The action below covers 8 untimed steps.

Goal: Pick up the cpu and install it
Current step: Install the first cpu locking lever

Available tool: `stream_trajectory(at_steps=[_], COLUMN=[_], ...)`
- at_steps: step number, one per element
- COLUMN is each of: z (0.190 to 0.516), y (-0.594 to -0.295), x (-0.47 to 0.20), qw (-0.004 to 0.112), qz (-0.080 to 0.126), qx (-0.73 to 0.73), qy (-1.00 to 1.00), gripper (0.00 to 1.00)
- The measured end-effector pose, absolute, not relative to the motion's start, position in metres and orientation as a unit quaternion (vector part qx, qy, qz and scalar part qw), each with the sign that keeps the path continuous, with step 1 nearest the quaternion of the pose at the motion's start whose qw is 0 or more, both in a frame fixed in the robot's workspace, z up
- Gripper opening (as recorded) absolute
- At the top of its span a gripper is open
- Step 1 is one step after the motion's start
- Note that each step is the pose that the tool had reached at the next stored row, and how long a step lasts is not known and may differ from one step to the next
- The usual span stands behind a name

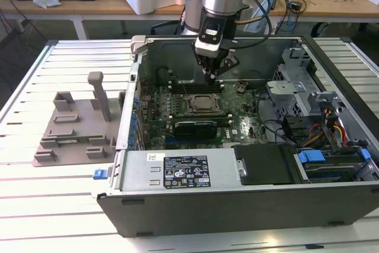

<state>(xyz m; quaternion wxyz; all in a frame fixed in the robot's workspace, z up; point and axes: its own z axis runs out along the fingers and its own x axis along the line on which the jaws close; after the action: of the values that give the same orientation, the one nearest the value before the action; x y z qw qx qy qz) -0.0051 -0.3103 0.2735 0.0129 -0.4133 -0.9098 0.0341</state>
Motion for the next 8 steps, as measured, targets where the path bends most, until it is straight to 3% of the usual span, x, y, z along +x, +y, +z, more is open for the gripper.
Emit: stream_trajectory(at_steps=[8], z=[0.2735], y=[-0.3103], x=[-0.0051], qw=[0.01], qz=[0.035], qx=[-0.324], qy=[-0.945], gripper=[0.11])
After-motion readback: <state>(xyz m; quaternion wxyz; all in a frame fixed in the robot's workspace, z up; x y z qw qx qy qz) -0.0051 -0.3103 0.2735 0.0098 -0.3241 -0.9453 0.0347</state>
